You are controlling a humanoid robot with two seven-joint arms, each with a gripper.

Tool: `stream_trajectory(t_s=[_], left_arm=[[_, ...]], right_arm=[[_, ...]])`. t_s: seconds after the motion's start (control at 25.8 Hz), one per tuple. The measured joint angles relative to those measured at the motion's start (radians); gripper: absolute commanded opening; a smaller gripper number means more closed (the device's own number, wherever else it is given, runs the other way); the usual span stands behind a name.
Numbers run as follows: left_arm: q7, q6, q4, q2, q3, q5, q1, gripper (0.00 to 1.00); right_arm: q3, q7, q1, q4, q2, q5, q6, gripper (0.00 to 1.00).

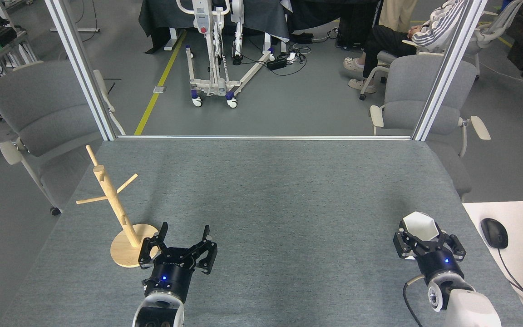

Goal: Hang cup on storage rack
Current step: 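Lift the white cup with the right gripper and raise it high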

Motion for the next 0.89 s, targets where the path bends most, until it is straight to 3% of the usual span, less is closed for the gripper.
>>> stream_trajectory(t_s=[0.23, 0.39, 0.58, 0.89], left_arm=[[0.011, 0.000, -0.005, -0.001, 0.000, 0.000, 0.001, 1.00], [0.032, -0.003, -0.008, -0.005, -0.002, 0.000, 0.003, 0.99], [0.068, -0.010, -0.010, -0.004, -0.006, 0.000, 0.012, 1.00], [0.145, -0.075, -0.046, 0.008, -0.096, -0.010, 0.026, 0.99]], right_arm=[[0.000, 0.004, -0.024, -0.026, -0.008, 0.013, -0.020, 0.00], [-0.006, 0.153, -0.068, -0.090, -0.009, 0.017, -0.024, 0.00], [-0.050, 0.417, -0.097, -0.258, -0.009, 0.017, 0.003, 0.00], [-0.101, 0.622, -0.103, -0.530, 0.011, 0.015, 0.116, 0.00]])
